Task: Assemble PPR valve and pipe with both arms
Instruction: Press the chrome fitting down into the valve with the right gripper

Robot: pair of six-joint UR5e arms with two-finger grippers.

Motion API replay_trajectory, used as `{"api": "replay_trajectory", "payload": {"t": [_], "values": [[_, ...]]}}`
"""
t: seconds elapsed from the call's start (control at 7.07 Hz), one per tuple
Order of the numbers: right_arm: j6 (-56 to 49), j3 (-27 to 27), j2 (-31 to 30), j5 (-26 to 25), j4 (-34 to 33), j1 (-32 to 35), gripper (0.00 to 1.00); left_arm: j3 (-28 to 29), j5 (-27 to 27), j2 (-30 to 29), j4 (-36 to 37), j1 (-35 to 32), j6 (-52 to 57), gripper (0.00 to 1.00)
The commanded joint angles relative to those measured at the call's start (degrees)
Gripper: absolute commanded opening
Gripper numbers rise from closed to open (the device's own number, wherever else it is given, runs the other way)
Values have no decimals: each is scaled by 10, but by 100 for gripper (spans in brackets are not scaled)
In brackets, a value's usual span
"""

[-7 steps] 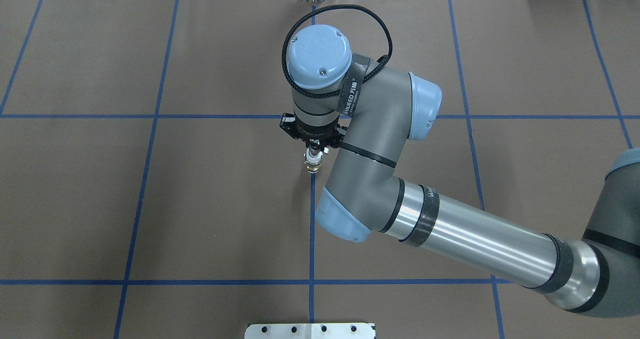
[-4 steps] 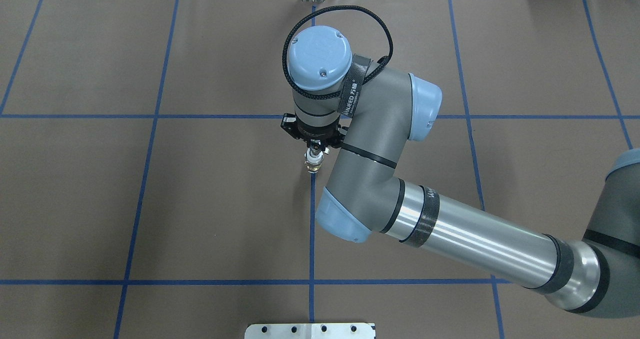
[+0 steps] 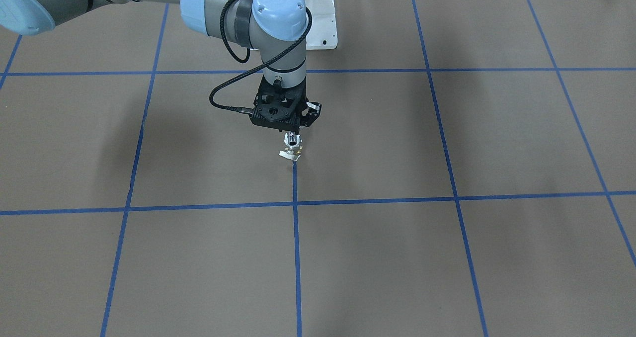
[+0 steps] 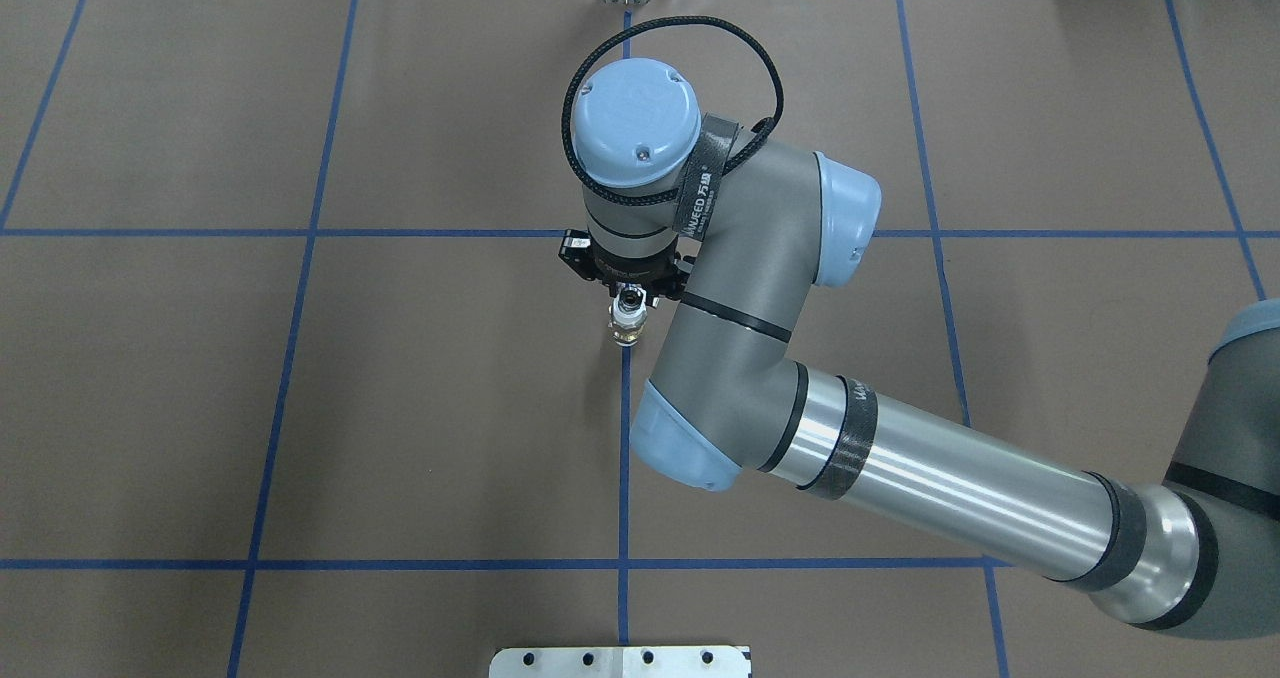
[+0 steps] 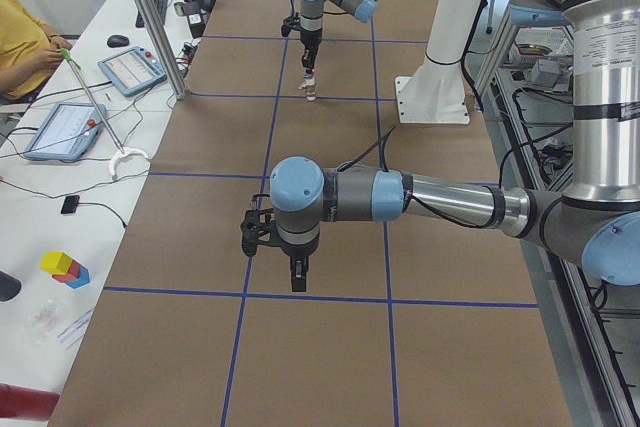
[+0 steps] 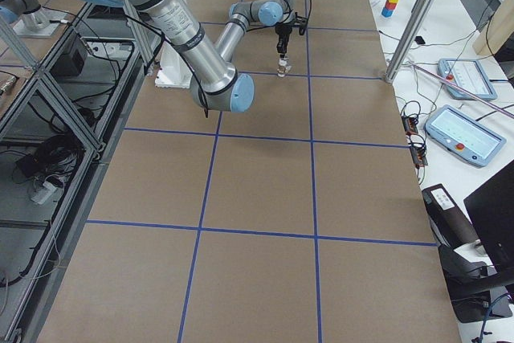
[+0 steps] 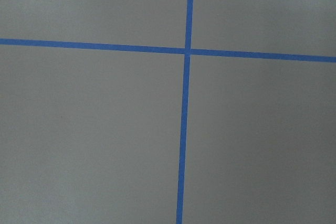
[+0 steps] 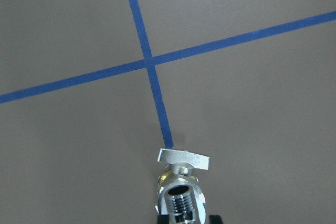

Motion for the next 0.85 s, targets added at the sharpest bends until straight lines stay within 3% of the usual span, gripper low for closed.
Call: {"api": "replay_trajectory", "payload": {"t": [0.0, 0.14, 0.28, 0.42, 0.71], "values": [[0, -1, 0, -5, 0, -1, 50, 0, 0, 0, 0, 0, 0, 100], [0, -1, 0, -5, 0, -1, 50, 0, 0, 0, 0, 0, 0, 100], [-1, 0, 1, -5, 0, -1, 64, 0, 0, 0, 0, 0, 0, 100], [-3, 4, 4, -18, 1, -1, 98, 0, 0, 0, 0, 0, 1, 100], [-37, 15, 6, -23, 1, 12, 99, 0, -1, 2, 1, 0, 1, 100]]}}
